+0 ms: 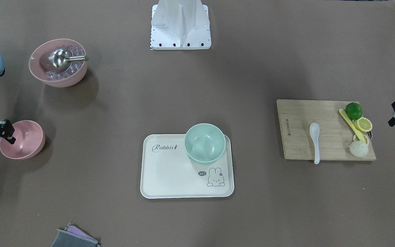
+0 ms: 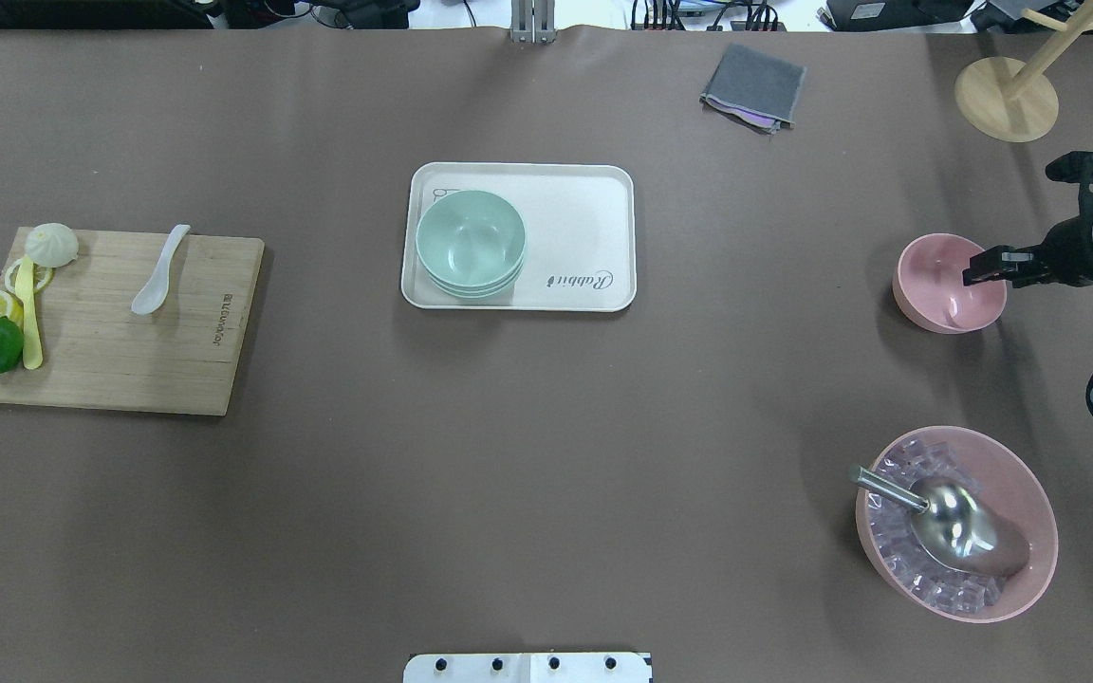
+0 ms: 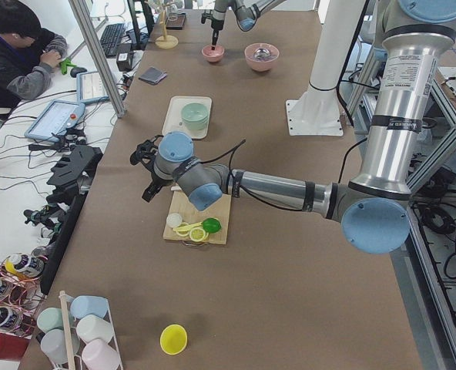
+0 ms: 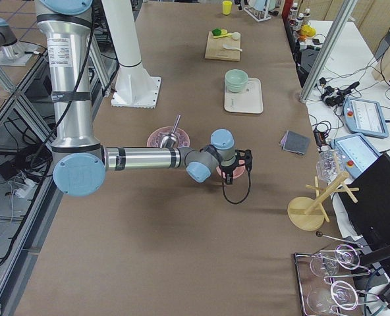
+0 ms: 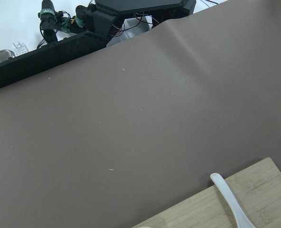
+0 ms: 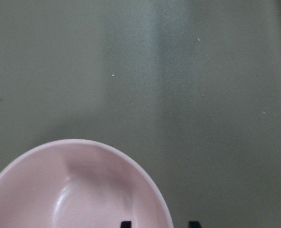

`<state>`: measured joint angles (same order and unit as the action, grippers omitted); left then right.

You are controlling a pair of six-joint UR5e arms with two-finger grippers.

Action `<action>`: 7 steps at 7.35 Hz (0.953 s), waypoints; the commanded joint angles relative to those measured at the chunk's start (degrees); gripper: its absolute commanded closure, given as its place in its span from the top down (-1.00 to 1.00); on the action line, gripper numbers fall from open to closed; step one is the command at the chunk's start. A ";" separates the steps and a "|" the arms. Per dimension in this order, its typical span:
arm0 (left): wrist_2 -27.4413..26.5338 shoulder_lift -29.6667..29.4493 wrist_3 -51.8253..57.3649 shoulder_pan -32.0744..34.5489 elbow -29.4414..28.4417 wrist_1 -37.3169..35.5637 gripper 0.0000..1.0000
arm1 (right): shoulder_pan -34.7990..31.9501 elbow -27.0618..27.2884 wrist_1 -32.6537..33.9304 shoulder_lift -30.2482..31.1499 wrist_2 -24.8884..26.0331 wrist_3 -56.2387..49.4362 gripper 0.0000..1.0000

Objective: Stack pink bowl on green and place spoon
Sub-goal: 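Close the right gripper on the pink bowl rim and lift it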

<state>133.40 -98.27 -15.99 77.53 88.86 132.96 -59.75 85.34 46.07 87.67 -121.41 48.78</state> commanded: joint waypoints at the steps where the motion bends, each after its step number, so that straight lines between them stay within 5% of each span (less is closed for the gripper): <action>1: 0.02 0.01 -0.01 -0.10 0.00 0.10 0.96 | -0.01 0.79 -0.01 0.05 0.12 -0.53 -0.98; 4: -0.07 0.01 -0.01 -0.27 0.00 0.02 0.96 | -0.36 3.95 0.16 -0.83 0.21 -0.27 -1.00; 7: 0.02 0.01 -0.10 -0.45 0.00 0.10 0.96 | -1.24 4.75 1.74 -9.32 -0.05 8.89 -1.00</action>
<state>133.35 -98.26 -16.02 77.13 88.86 133.04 -60.88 89.87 47.20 82.28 -121.38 51.75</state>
